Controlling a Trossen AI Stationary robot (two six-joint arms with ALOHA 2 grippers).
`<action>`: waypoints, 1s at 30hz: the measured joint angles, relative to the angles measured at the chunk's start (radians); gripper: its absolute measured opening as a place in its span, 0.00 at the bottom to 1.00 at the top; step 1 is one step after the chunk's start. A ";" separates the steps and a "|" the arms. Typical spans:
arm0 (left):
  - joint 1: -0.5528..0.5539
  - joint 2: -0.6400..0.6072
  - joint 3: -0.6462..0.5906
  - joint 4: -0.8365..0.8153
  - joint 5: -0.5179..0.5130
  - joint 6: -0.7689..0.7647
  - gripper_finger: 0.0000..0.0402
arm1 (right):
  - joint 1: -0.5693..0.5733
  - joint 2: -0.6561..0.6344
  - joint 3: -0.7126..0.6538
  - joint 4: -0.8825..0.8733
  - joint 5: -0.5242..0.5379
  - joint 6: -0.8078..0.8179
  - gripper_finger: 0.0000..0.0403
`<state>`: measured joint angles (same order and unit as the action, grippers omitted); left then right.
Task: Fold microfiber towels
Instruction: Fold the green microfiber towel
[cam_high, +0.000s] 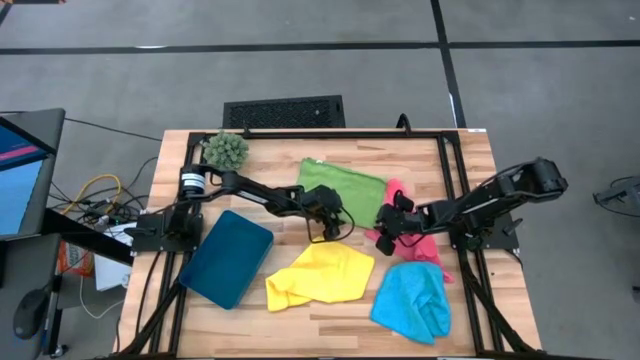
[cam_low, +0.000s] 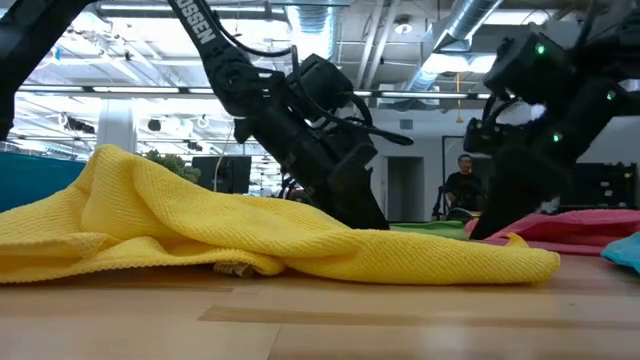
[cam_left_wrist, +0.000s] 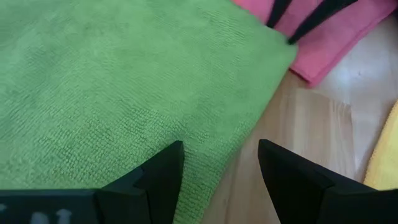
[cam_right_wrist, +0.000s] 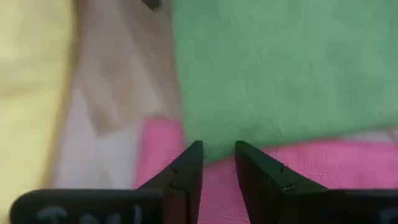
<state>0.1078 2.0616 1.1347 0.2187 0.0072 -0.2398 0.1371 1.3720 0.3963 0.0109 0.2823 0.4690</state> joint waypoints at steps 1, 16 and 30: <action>0.000 -0.011 0.000 -0.008 0.001 0.000 0.51 | -0.002 -0.010 0.020 -0.009 0.000 0.001 0.30; 0.095 -0.150 0.002 -0.057 0.126 -0.079 0.51 | -0.114 -0.251 0.127 -0.282 0.031 0.480 0.30; 0.193 -0.160 -0.071 -0.142 0.125 -0.015 0.43 | -0.110 -0.040 0.128 -0.145 0.011 0.676 0.27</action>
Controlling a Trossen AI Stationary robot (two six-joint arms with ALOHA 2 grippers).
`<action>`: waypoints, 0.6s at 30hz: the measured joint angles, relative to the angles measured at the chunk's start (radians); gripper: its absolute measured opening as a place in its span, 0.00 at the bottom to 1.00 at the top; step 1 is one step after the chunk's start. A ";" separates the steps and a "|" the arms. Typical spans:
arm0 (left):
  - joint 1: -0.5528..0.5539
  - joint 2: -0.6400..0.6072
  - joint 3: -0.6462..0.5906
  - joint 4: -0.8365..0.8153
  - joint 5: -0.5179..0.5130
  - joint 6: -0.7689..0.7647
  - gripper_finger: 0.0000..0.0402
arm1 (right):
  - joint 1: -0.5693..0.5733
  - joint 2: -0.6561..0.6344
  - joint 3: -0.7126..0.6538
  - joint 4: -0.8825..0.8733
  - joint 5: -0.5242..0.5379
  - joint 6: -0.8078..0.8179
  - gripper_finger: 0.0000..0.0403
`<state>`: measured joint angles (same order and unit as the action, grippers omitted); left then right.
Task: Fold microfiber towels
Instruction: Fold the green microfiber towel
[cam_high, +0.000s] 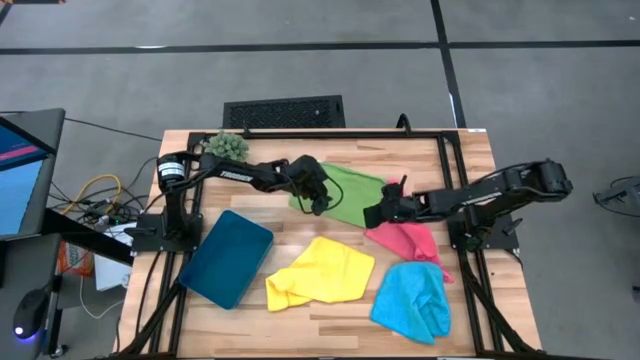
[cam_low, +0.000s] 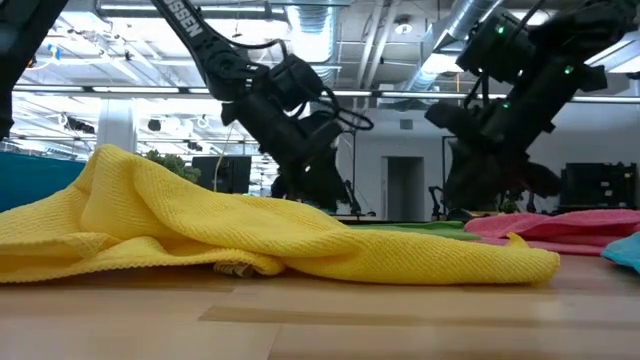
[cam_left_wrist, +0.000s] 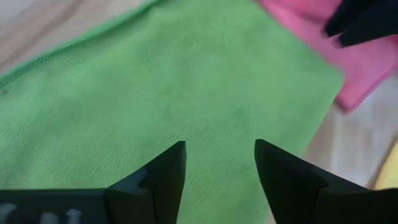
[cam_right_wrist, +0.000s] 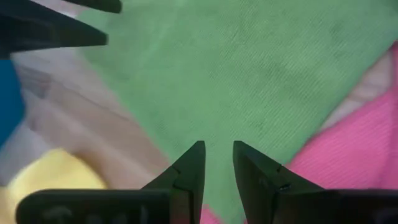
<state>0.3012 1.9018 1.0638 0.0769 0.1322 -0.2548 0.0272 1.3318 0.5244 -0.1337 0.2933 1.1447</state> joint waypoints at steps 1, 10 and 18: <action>0.001 0.000 -0.009 0.001 -0.003 0.009 0.41 | 0.010 -0.007 0.000 -0.004 0.000 0.022 0.27; 0.036 -0.001 -0.104 0.002 -0.018 -0.011 0.27 | 0.124 -0.003 0.000 -0.253 -0.019 0.277 0.26; 0.043 -0.008 -0.168 0.012 -0.042 -0.207 0.23 | 0.206 0.001 0.002 -0.445 -0.095 0.460 0.26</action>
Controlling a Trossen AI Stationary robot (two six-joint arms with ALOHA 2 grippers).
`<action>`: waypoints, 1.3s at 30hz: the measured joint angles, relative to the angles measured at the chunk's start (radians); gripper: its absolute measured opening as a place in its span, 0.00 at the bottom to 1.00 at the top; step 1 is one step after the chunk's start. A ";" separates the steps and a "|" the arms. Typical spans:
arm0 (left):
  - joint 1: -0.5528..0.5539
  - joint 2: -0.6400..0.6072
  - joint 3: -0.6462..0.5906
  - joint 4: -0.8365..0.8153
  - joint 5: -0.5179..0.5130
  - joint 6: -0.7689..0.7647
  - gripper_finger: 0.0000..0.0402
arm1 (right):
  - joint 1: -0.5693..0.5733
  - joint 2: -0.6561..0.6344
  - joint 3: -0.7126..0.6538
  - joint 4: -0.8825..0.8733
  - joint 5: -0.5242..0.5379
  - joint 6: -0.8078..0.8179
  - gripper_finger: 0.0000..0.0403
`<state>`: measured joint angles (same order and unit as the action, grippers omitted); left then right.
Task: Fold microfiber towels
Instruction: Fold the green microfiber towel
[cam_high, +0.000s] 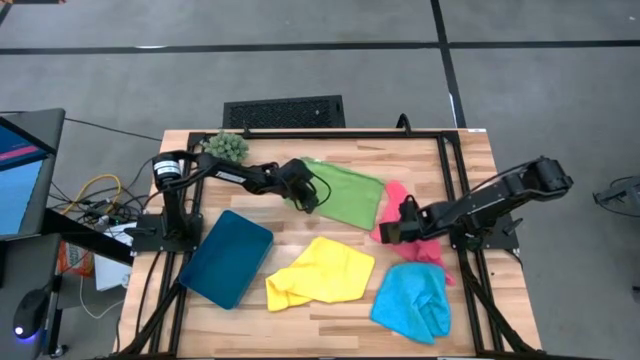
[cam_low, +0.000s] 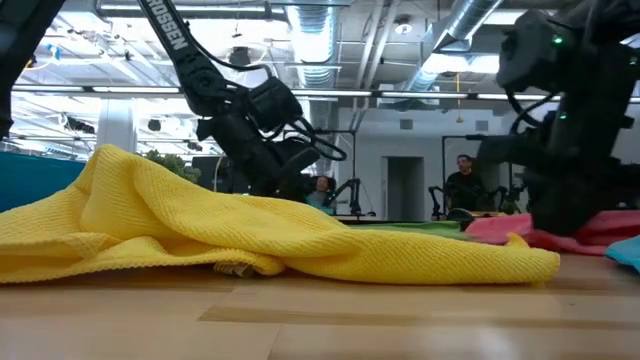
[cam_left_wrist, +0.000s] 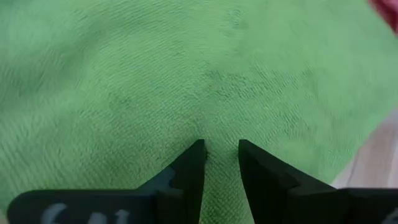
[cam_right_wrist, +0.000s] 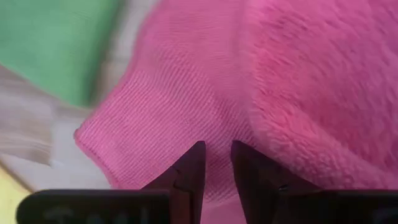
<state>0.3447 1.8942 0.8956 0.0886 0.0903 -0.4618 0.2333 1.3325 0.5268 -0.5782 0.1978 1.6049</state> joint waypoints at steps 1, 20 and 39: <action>-0.003 0.000 -0.007 -0.001 -0.001 -0.036 0.23 | 0.007 -0.009 -0.001 -0.015 -0.003 0.018 0.26; 0.048 -0.129 -0.018 0.043 0.113 -0.294 0.23 | -0.162 -0.071 0.145 -0.043 0.123 -0.129 0.33; 0.088 -0.146 -0.017 0.045 0.115 -0.040 0.23 | -0.266 0.252 0.205 0.192 0.115 -0.146 0.53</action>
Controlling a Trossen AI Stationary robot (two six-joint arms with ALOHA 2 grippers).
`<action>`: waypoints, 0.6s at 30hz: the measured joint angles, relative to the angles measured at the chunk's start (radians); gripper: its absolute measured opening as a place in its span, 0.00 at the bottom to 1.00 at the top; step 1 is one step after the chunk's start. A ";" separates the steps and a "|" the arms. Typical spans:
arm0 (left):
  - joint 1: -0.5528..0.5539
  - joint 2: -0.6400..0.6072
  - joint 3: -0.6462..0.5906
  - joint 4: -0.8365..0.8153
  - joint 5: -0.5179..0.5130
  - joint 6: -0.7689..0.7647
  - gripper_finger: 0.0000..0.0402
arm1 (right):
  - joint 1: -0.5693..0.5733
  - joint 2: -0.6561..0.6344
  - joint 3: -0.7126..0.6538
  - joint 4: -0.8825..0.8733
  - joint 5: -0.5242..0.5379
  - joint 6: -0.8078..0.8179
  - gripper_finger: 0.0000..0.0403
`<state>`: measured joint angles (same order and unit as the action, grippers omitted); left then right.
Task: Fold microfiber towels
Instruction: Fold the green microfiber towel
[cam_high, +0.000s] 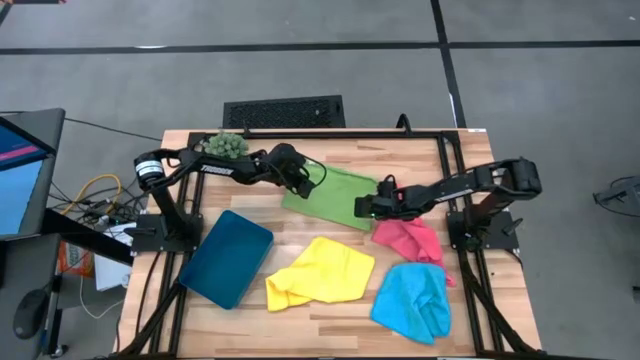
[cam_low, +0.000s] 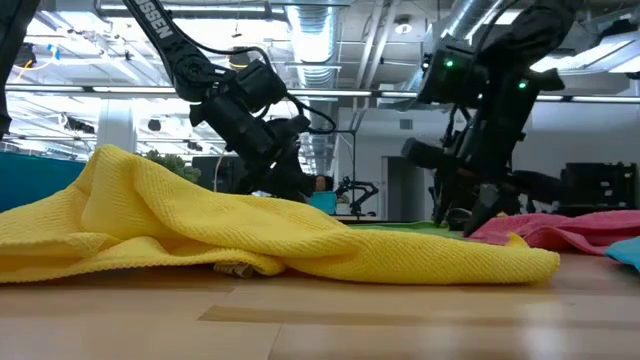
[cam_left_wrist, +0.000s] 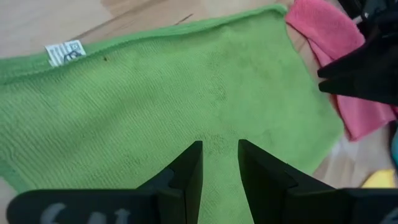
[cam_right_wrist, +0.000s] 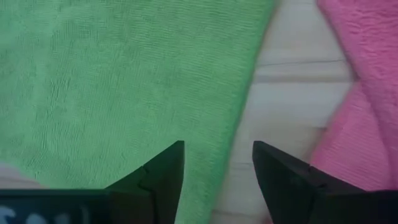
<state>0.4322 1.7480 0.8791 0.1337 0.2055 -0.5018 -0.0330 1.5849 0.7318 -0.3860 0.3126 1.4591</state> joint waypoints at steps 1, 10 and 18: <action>0.000 0.003 0.001 -0.005 -0.001 0.010 0.23 | -0.003 0.017 0.012 0.006 0.000 -0.009 0.53; 0.000 0.004 0.001 -0.079 -0.027 0.074 0.23 | -0.001 0.125 0.098 -0.059 -0.011 -0.030 0.48; -0.006 0.004 0.001 -0.083 -0.030 0.079 0.23 | -0.028 0.120 0.149 -0.129 -0.016 -0.067 0.29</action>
<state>0.4260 1.7523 0.8803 0.0509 0.1757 -0.4225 -0.0613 1.7050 0.8806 -0.5154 0.2969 1.3926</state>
